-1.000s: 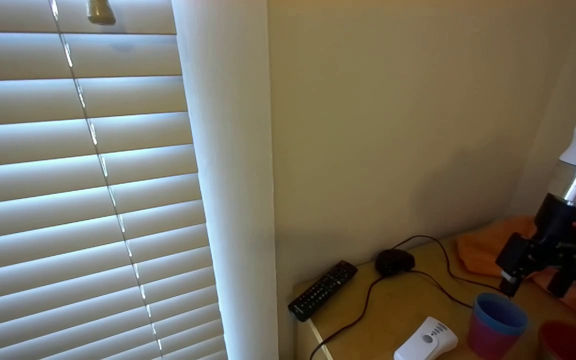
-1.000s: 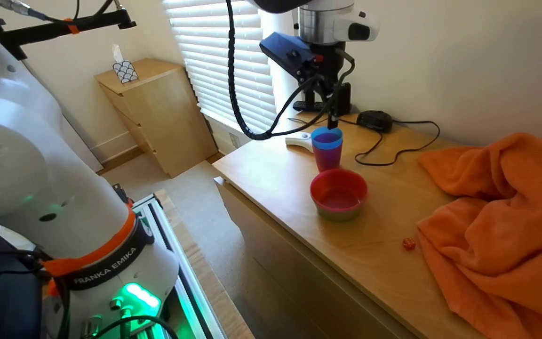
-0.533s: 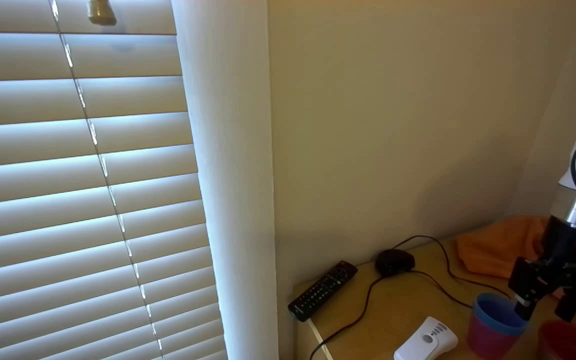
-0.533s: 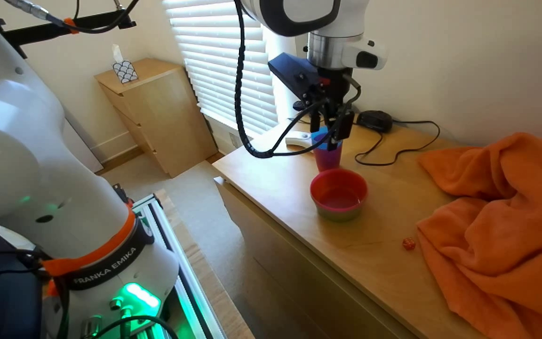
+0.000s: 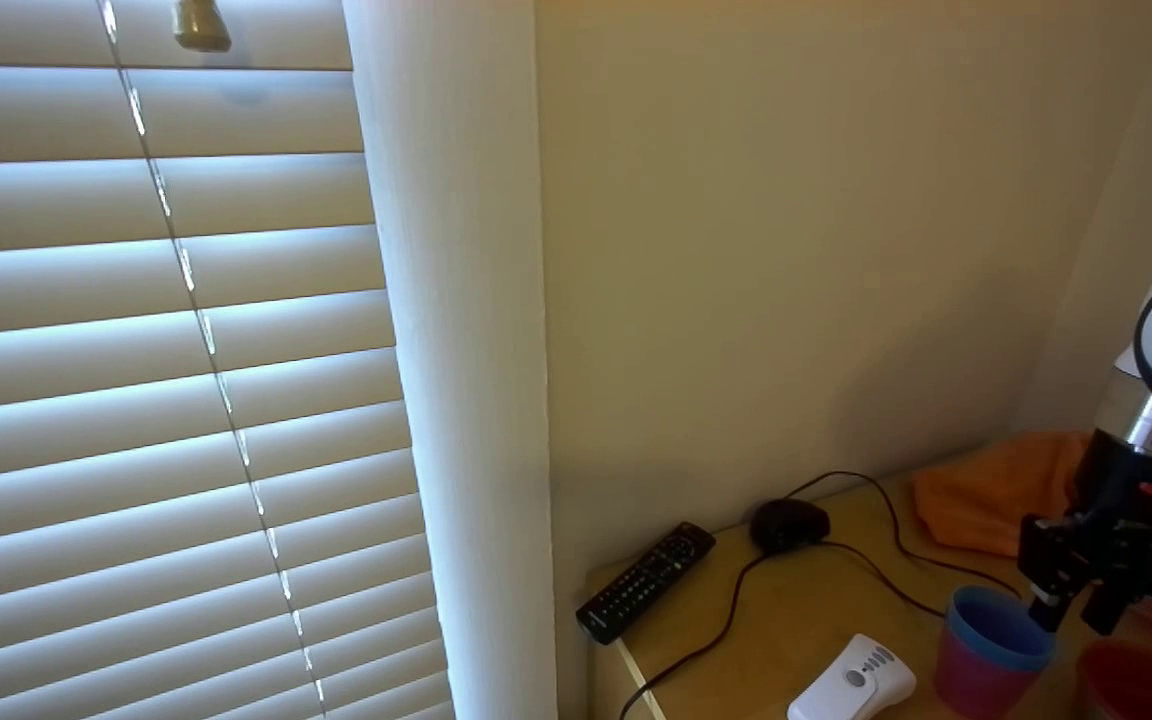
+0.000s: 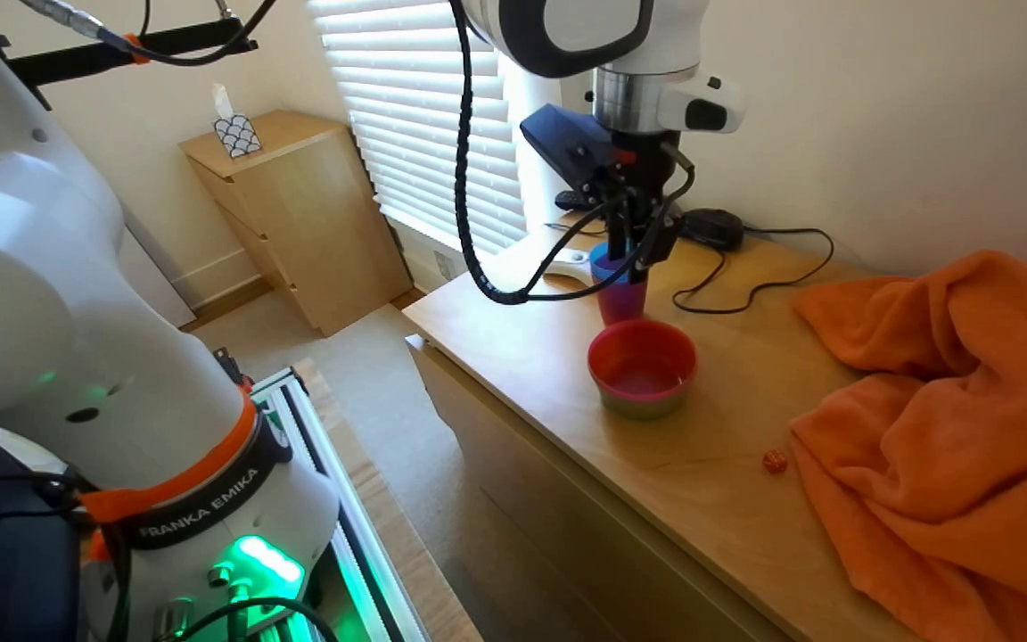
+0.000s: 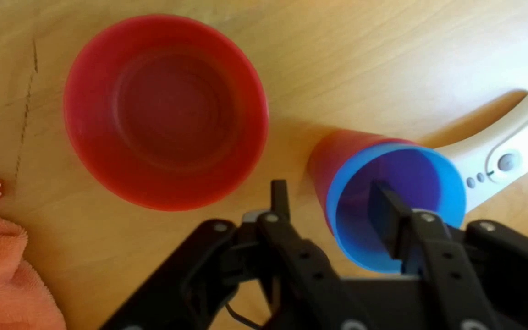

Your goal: Pick up the blue cup and put it on the chest of drawer surface

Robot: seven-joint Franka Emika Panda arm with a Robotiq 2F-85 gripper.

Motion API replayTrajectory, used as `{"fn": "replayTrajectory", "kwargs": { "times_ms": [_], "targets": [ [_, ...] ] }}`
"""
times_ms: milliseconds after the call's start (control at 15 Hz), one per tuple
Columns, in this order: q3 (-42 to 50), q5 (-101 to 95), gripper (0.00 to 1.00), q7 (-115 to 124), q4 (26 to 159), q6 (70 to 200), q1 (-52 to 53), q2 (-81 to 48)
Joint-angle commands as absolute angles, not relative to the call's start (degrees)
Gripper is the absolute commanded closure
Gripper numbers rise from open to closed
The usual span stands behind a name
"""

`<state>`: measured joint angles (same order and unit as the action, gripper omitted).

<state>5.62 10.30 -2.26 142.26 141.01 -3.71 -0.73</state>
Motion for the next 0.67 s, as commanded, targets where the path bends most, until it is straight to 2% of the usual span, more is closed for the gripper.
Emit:
{"fn": "replayTrajectory", "kwargs": {
  "times_ms": [0,400,533,600],
  "targets": [
    [4.5,10.8,0.54,-1.0,141.4,143.6,-3.5,-2.5],
    [3.4,9.5,0.62,1.0,140.3,144.2,-3.0,-5.0],
    [3.3,8.5,0.87,2.3,140.1,144.4,-2.9,-5.3],
    [3.4,7.9,0.96,2.9,139.9,144.4,-2.8,-5.2]
  ]
}}
